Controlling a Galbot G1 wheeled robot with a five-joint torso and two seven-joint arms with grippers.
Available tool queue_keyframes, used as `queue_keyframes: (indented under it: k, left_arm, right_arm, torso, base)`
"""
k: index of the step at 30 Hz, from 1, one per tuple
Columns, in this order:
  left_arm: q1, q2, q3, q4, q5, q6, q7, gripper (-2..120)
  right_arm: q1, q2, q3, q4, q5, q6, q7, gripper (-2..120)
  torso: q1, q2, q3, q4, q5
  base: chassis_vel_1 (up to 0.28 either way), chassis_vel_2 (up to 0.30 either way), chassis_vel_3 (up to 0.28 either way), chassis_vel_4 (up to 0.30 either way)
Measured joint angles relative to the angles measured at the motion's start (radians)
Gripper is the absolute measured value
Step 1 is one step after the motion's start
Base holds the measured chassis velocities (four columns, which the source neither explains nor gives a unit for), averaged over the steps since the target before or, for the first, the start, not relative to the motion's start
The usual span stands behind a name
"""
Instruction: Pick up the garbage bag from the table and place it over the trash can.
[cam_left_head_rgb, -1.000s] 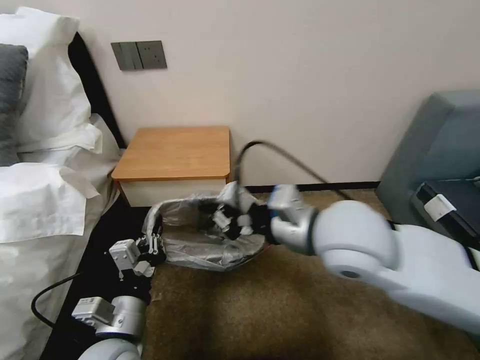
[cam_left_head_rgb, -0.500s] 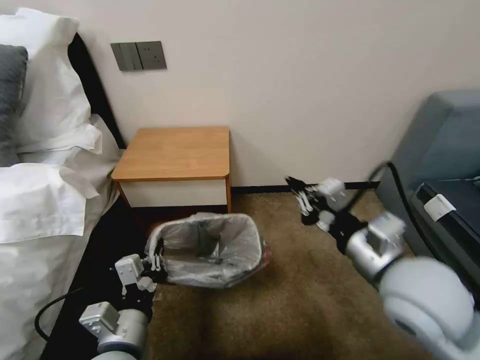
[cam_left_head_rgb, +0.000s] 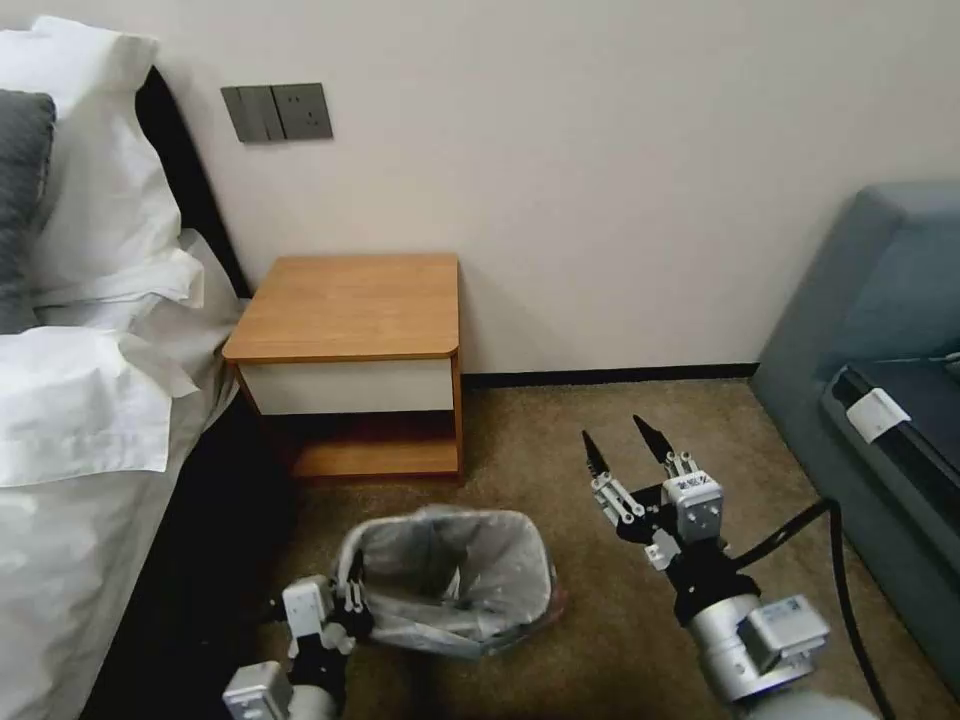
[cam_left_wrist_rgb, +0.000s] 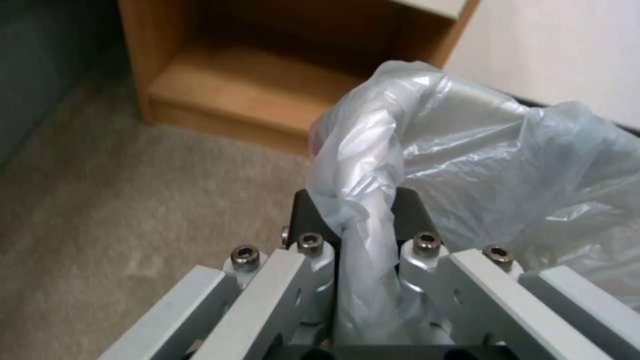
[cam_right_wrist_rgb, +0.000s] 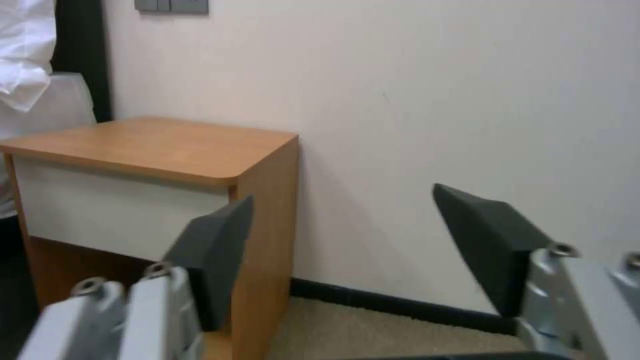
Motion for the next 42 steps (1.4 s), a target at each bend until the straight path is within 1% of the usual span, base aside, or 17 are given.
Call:
queue_keyframes:
  k: [1, 3, 4, 6, 8, 24, 26, 28, 29, 30, 34, 35, 37, 38, 39, 42]
  left_arm:
    - [-0.004, -0.001, 0.008, 0.008, 0.007, -0.007, 0.0, 8]
    - [-0.017, -0.003, 0.014, 0.015, 0.011, -0.011, 0.0, 8]
    - [-0.017, -0.003, 0.014, 0.015, 0.011, -0.011, 0.0, 8]
    - [-0.033, -0.004, 0.019, 0.019, 0.011, -0.012, 0.0, 8]
    - [-0.051, -0.006, 0.026, 0.025, 0.009, -0.011, -0.004, 8]
    - [-0.114, -0.005, 0.045, 0.068, -0.008, 0.041, -0.007, 8]
    - [-0.116, -0.003, 0.045, 0.068, -0.009, 0.048, -0.007, 10]
    - [-0.121, -0.001, 0.043, 0.073, -0.011, 0.054, -0.007, 19]
    - [-0.122, 0.0, 0.04, 0.076, -0.011, 0.054, -0.009, 23]
    - [-0.122, 0.0, 0.04, 0.076, -0.011, 0.054, -0.009, 23]
    - [-0.125, 0.004, 0.037, 0.08, -0.011, 0.055, -0.018, 42]
    - [-0.125, 0.004, 0.037, 0.08, -0.011, 0.055, -0.018, 42]
    - [-0.123, 0.005, 0.037, 0.077, -0.01, 0.055, -0.022, 51]
    - [-0.121, 0.006, 0.037, 0.074, -0.01, 0.055, -0.023, 57]
    - [-0.121, 0.006, 0.037, 0.074, -0.01, 0.055, -0.023, 57]
    - [-0.113, 0.011, 0.035, 0.059, -0.006, 0.055, -0.024, 71]
  right_arm:
    - [-0.005, 0.001, -0.001, 0.0, -0.005, 0.002, 0.0, 82]
    - [-0.011, 0.002, 0.003, 0.0, -0.006, 0.004, 0.002, 91]
    - [-0.011, 0.002, 0.003, 0.0, -0.006, 0.004, 0.002, 91]
    - [-0.014, 0.004, 0.009, 0.0, -0.007, 0.006, 0.003, 97]
    - [-0.018, 0.008, 0.009, 0.0, -0.009, 0.008, 0.004, 100]
    - [-0.017, 0.015, 0.012, 0.001, -0.001, 0.007, 0.012, 100]
    - [-0.017, 0.015, 0.012, 0.001, 0.0, 0.006, 0.012, 100]
    - [-0.016, 0.015, 0.012, 0.002, 0.002, 0.006, 0.013, 100]
    - [-0.016, 0.015, 0.012, 0.002, 0.002, 0.005, 0.013, 100]
    - [-0.016, 0.015, 0.012, 0.002, 0.002, 0.005, 0.013, 100]
    - [-0.015, 0.016, 0.012, 0.008, 0.005, 0.003, 0.018, 100]
    - [-0.015, 0.016, 0.012, 0.008, 0.005, 0.003, 0.018, 100]
    - [-0.015, 0.015, 0.012, 0.008, 0.006, 0.002, 0.019, 100]
    - [-0.015, 0.015, 0.011, 0.007, 0.006, 0.002, 0.019, 100]
    - [-0.015, 0.015, 0.011, 0.007, 0.006, 0.002, 0.019, 100]
    - [-0.012, 0.018, 0.008, 0.006, 0.01, 0.001, 0.02, 100]
  torso:
    - [0.0, 0.0, 0.0, 0.0, 0.0]
    - [0.0, 0.0, 0.0, 0.0, 0.0001]
    - [0.0, 0.0, 0.0, 0.0, 0.0001]
    - [0.0, 0.0, 0.0, 0.0, 0.0001]
    - [0.0, 0.0, 0.0, -0.0001, 0.0002]
    - [0.0, 0.0, 0.0, -0.0002, 0.0001]
    - [0.0, 0.0, 0.0, -0.0001, 0.0001]
    - [0.0, 0.0, 0.0, -0.0002, 0.0001]
    - [0.0, 0.0, 0.0, -0.0001, 0.0002]
    - [0.0, 0.0, 0.0, -0.0001, 0.0002]
    - [0.0, 0.0, 0.0, -0.0001, 0.0001]
    - [0.0, 0.0, 0.0, -0.0001, 0.0001]
    - [0.0, 0.0, 0.0, -0.0001, 0.0]
    - [0.0, 0.0, 0.0, -0.0001, 0.0001]
    - [0.0, 0.0, 0.0, -0.0001, 0.0001]
    - [0.0, 0.0, 0.0, -0.0001, 0.0001]
  base:
    - [0.0, 0.0, 0.0, 0.0]
    - [0.0, 0.0, 0.0, 0.0]
    - [0.0, 0.0, 0.0, 0.0]
    - [0.0, 0.0, 0.0, 0.0]
    - [0.0, 0.0, 0.0, 0.0]
    - [0.0, 0.0, 0.0, 0.0]
    - [0.0, 0.0, 0.0, 0.0]
    - [0.0, 0.0, 0.0, 0.0]
    - [0.0, 0.0, 0.0, 0.0]
    - [0.0, 0.0, 0.0, 0.0]
    - [0.0, 0.0, 0.0, 0.0]
    - [0.0, 0.0, 0.0, 0.0]
    - [0.0, 0.0, 0.0, 0.0]
    - [0.0, 0.0, 0.0, 0.0]
    - [0.0, 0.0, 0.0, 0.0]
    - [0.0, 0.0, 0.0, 0.0]
